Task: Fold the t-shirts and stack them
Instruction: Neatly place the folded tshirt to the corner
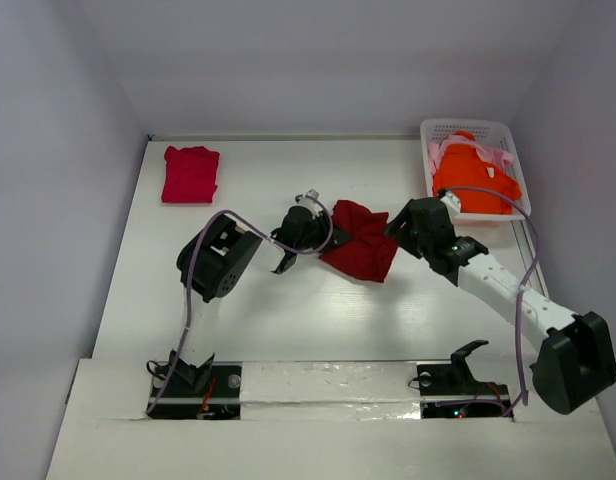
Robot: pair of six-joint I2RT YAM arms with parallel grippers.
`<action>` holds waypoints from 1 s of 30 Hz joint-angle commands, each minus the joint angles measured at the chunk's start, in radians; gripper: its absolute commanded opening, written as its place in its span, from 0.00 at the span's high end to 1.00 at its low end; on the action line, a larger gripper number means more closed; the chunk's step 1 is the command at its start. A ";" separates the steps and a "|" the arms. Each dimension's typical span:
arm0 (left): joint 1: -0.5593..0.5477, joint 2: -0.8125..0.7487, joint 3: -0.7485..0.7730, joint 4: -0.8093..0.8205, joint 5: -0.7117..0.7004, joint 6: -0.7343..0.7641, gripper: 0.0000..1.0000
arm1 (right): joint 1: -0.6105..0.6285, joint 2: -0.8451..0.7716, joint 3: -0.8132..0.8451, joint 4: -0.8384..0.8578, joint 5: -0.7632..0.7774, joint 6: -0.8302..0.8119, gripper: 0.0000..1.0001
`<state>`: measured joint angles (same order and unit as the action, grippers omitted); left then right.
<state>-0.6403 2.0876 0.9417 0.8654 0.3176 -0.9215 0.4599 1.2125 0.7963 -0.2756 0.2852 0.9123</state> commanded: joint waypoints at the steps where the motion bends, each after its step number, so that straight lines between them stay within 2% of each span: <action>1: -0.007 -0.055 -0.038 -0.186 -0.050 0.067 1.00 | 0.006 -0.045 0.043 -0.106 0.115 -0.015 0.36; 13: 0.043 -0.288 -0.064 -0.348 -0.222 0.116 1.00 | 0.006 0.010 -0.002 -0.053 0.072 -0.013 0.37; 21: 0.097 -0.377 -0.040 -0.417 -0.267 0.151 1.00 | 0.006 -0.018 -0.028 -0.057 0.085 -0.016 0.36; 30: 0.177 -0.485 -0.089 -0.434 -0.290 0.176 1.00 | 0.006 0.001 -0.035 -0.040 0.072 -0.018 0.36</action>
<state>-0.4862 1.6768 0.8711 0.3985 0.0433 -0.7643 0.4599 1.2179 0.7681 -0.3428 0.3408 0.9047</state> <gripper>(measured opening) 0.179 0.635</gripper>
